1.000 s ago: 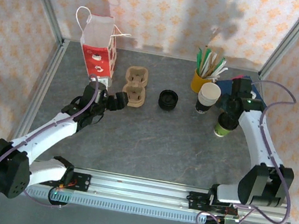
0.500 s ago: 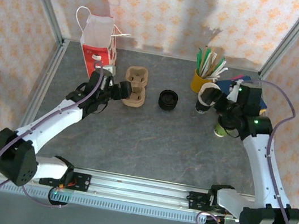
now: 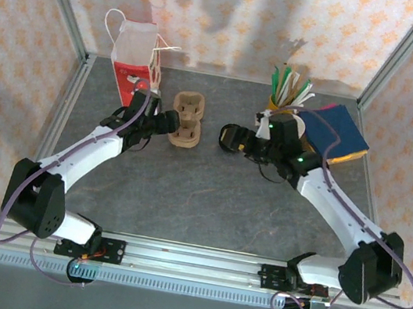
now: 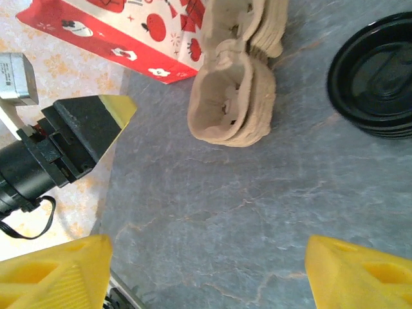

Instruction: Pack the takeout coffee

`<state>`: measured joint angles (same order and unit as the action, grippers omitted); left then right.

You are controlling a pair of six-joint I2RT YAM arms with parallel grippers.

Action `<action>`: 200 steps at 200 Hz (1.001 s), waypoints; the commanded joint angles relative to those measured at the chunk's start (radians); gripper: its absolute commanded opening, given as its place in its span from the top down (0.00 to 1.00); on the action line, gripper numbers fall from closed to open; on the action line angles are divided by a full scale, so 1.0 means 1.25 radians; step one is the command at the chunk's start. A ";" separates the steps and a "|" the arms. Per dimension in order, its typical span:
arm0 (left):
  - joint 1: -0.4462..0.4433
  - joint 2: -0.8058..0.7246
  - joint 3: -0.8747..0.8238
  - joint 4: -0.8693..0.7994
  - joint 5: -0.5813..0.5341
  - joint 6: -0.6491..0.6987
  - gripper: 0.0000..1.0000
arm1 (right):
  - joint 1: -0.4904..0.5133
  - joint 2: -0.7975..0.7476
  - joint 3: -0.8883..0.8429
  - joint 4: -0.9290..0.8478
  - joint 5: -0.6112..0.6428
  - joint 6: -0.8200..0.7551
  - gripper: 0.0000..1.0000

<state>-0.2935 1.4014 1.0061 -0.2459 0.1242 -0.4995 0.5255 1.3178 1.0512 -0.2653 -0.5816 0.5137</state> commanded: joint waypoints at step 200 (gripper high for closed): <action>0.050 -0.159 -0.140 0.019 0.032 0.000 0.20 | 0.116 0.579 0.431 0.004 0.195 -0.028 0.39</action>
<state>-0.2413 1.2312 0.8421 -0.2356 0.1570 -0.4995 0.6689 2.0083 1.5433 -0.2340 -0.3637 0.4961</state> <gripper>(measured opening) 0.802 0.609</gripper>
